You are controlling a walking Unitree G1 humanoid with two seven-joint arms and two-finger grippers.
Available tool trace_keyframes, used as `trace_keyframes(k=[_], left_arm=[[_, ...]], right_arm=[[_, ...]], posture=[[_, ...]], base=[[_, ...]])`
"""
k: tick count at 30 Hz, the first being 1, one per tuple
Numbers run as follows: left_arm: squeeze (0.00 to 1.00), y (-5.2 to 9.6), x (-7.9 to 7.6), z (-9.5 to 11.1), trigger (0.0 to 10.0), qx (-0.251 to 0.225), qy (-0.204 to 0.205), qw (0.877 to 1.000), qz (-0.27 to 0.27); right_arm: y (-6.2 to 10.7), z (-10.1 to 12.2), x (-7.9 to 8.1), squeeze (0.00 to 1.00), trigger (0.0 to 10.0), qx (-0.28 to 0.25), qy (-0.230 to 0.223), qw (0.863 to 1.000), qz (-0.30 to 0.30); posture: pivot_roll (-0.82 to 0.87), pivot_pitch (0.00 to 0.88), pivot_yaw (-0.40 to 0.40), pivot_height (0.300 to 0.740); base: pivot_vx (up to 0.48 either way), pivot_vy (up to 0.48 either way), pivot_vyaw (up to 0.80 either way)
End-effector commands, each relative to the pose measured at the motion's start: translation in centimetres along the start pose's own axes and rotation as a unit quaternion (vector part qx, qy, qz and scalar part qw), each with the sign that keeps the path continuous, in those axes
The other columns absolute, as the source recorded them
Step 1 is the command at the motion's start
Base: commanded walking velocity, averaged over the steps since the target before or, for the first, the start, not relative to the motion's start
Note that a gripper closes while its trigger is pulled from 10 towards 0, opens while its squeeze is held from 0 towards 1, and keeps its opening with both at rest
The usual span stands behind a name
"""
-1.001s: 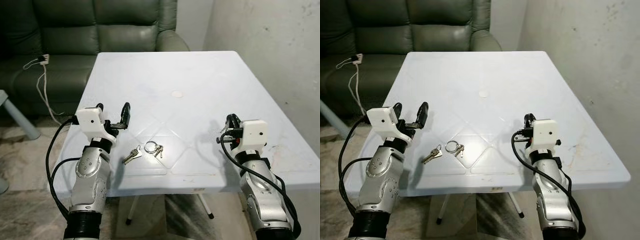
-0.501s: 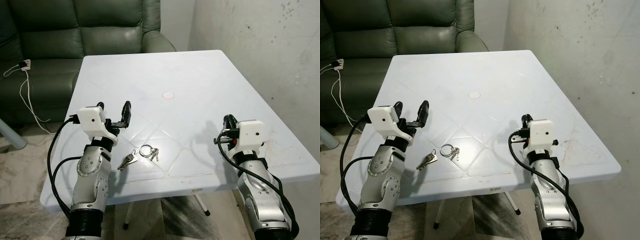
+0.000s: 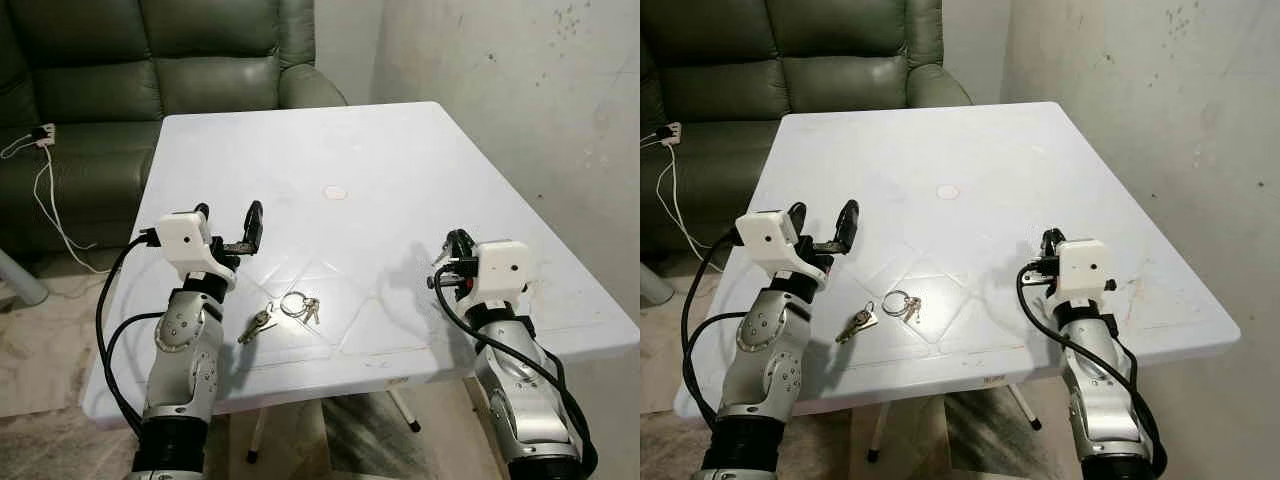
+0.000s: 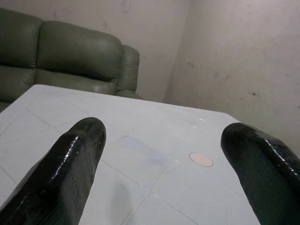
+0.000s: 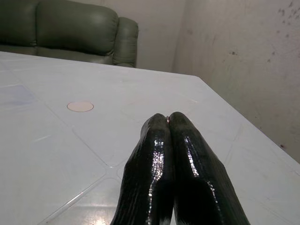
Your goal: Hang keys on a hook
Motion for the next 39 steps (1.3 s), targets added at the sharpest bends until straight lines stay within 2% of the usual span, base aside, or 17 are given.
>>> trace_keyframes(k=[1,20,25,29,39], left_arm=[[0.0,-0.2,-0.3,0.1,10.0,-0.001,-0.001,1.0,-0.003],[0.0,-0.2,-0.5,-0.4,10.0,0.01,0.002,1.0,0.002],[0.0,0.2,-0.5,-0.7,10.0,0.015,0.001,1.0,0.001],[0.0,1.1,-0.7,-1.1,10.0,0.023,0.003,1.0,-0.003],[0.0,2.9,-1.3,-1.6,10.0,0.039,0.015,0.999,-0.011]], right_arm=[[0.0,0.3,0.0,0.0,10.0,-0.003,0.002,1.0,0.002],[0.2,0.3,0.3,0.0,10.0,-0.005,0.001,1.0,0.009],[0.7,0.3,0.2,0.0,10.0,-0.007,-0.004,1.0,0.008],[1.6,-0.2,0.0,0.0,10.0,0.001,-0.005,1.0,0.0],[3.6,-0.8,-0.2,0.0,10.0,0.017,-0.01,1.0,-0.013]], posture=[[-0.03,0.0,-0.023,0.74],[-0.04,0.0,-0.022,0.74],[-0.04,0.0,-0.019,0.74],[-0.04,0.0,-0.014,0.74],[-0.04,0.072,-0.009,0.74]], base=[[0.0,0.0,-0.76],[0.0,0.0,-0.73],[0.0,0.0,0.0],[0.0,0.0,0.0],[0.0,0.0,0.0]])
Point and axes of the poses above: a point about 5 cm out from each wrist's last joint towards the gripper, its own y axis pointing back from the gripper into the wrist, its own z axis along the axis of the wrist's last joint, x = y × z, the point moved 6 cm from there along -y, pointing out of the wrist towards the gripper, and after that the axes turned 11 degrees about -y, right-handed, at the moved point
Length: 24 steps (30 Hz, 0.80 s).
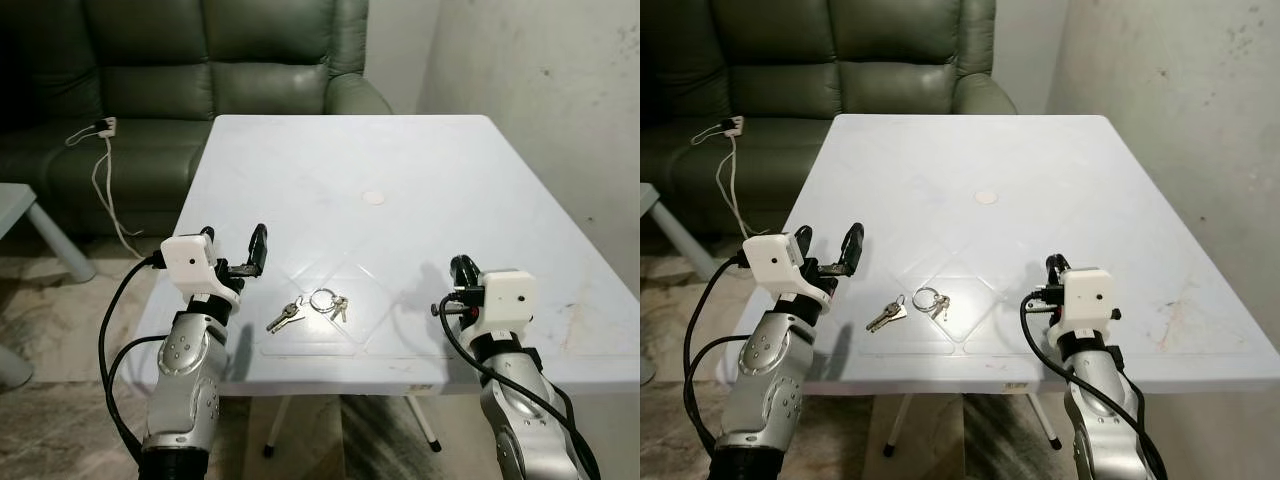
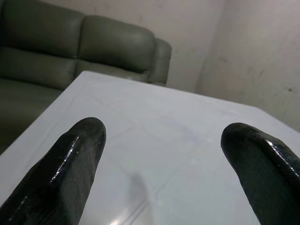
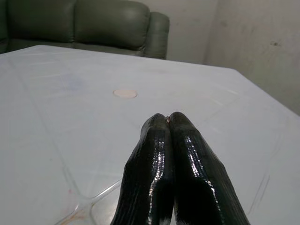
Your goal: Hang keys on a hook
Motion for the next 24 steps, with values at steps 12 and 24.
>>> trace_keyframes(k=[12,24], left_arm=[[0.0,1.4,-0.6,0.4,10.0,0.003,0.014,1.0,-0.009],[0.0,1.5,-0.5,0.7,10.0,0.007,0.027,1.0,-0.007]], right_arm=[[1.0,0.6,0.0,0.0,10.0,0.001,0.004,1.0,-0.003],[1.1,0.5,0.1,0.0,10.0,0.009,0.005,1.0,-0.006]], posture=[[-0.03,0.112,-0.012,0.74],[-0.03,0.117,-0.011,0.74]], base=[[0.0,0.0,0.0],[0.0,0.0,0.0]])
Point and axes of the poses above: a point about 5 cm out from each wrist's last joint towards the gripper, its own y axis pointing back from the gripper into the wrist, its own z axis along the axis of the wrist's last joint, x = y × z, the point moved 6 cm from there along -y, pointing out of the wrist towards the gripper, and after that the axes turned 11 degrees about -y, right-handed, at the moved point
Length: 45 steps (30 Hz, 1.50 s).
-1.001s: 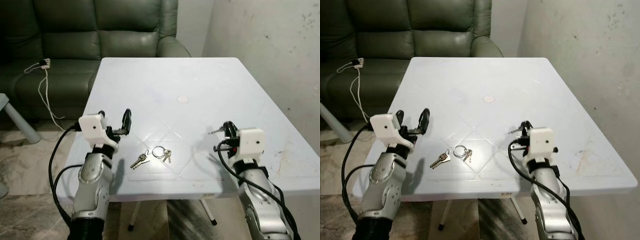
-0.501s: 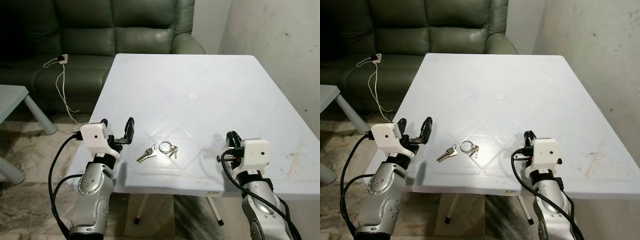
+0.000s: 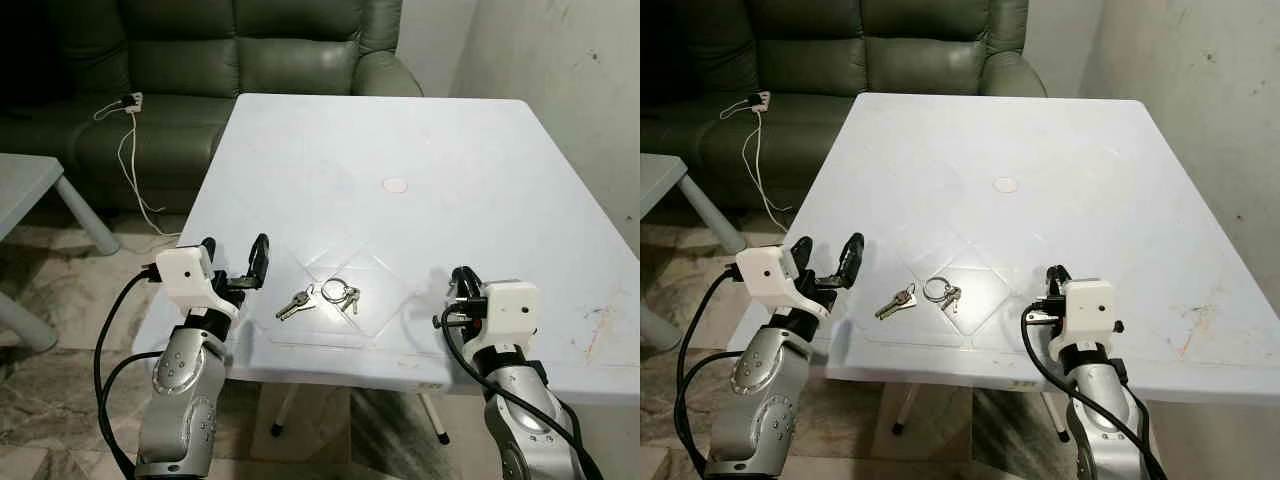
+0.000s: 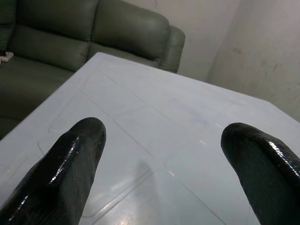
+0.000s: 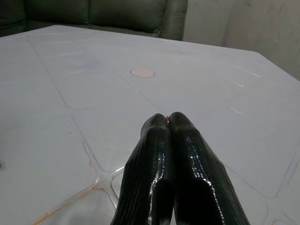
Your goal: Hang keys on a hook
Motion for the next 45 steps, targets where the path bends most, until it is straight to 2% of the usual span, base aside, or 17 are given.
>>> trace_keyframes(k=[1,26,45], left_arm=[[0.0,0.16,-0.06,0.24,10.0,0.0,0.002,1.0,-0.001],[0.0,0.27,-0.08,0.16,10.0,0.008,0.009,1.0,0.003],[0.0,0.27,-0.13,0.12,10.0,0.012,0.013,1.0,0.005]], right_arm=[[0.13,0.63,-0.11,0.0,10.0,-0.007,0.004,1.0,-0.005],[0.11,0.53,0.13,0.0,10.0,-0.001,0.007,1.0,0.0],[0.08,0.41,0.32,0.0,10.0,0.002,0.006,1.0,0.003]], posture=[[-0.03,0.118,-0.011,0.74],[-0.02,0.116,-0.017,0.74],[-0.02,0.112,-0.021,0.74]], base=[[0.0,0.0,0.0],[0.0,0.0,0.0],[-0.258,0.0,0.0]])
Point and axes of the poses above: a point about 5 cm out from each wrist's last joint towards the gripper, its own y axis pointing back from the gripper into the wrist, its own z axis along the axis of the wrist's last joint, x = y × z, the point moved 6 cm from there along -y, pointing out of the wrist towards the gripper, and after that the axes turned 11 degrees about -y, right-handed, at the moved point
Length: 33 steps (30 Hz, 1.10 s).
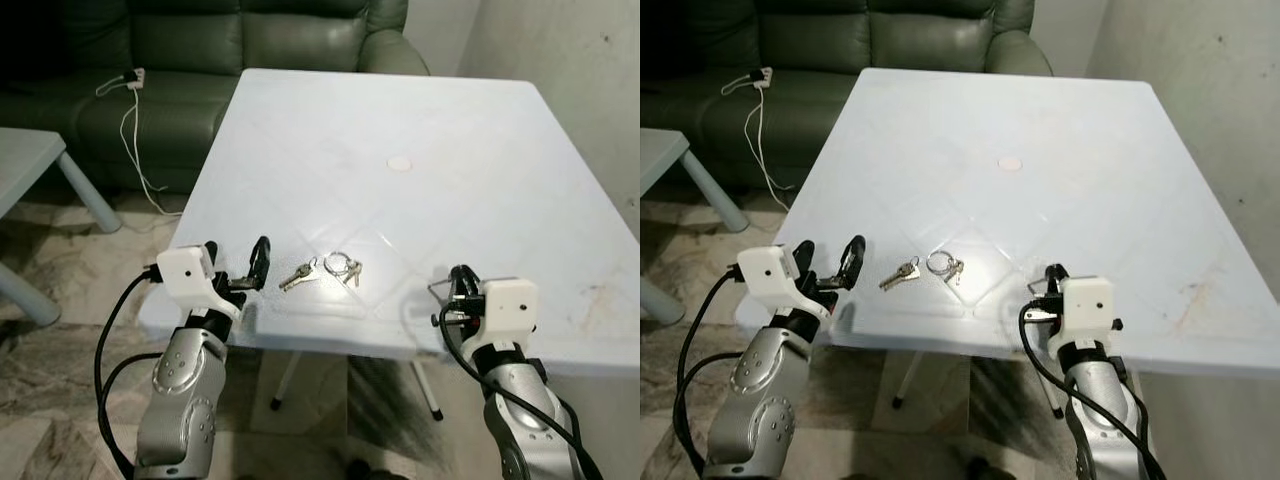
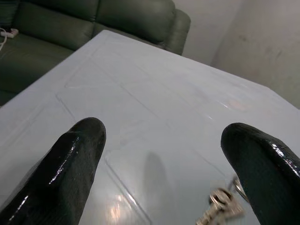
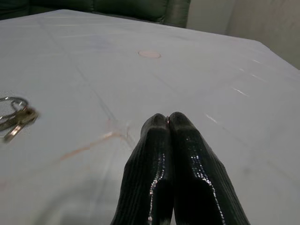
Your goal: Hang keys on a hook
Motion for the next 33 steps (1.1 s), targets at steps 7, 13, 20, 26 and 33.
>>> trace_keyframes(k=[7,13,20,26,33], left_arm=[[0.0,0.05,-0.12,0.2,10.0,-0.002,0.005,1.0,0.001],[0.0,-0.01,-0.2,0.25,10.0,-0.004,0.007,1.0,0.0],[0.0,-0.05,-0.29,0.38,10.0,-0.008,0.007,1.0,0.0],[0.0,-0.1,-0.24,0.35,10.0,-0.009,-0.002,1.0,0.001],[0.0,-0.18,-0.27,0.47,10.0,-0.013,-0.001,1.0,-0.002]], right_arm=[[0.06,0.13,-0.11,0.0,10.0,0.0,0.003,1.0,-0.001],[-0.03,0.18,0.01,0.0,10.0,-0.001,0.006,1.0,0.002],[-0.12,0.25,0.19,0.0,10.0,-0.002,0.007,1.0,0.006],[-0.24,0.31,0.23,0.0,10.0,-0.003,0.009,1.0,0.008],[-0.32,0.35,0.13,0.0,10.0,-0.004,0.012,1.0,0.006]], posture=[[-0.02,0.107,-0.024,0.74],[-0.02,0.1,-0.027,0.74],[-0.02,0.098,-0.028,0.74],[-0.02,0.099,-0.027,0.74],[-0.03,0.103,-0.025,0.74]], base=[[-0.247,0.0,0.0],[-0.247,0.0,0.0],[-0.069,0.0,0.0],[0.0,0.0,0.0],[0.0,0.0,0.0]])
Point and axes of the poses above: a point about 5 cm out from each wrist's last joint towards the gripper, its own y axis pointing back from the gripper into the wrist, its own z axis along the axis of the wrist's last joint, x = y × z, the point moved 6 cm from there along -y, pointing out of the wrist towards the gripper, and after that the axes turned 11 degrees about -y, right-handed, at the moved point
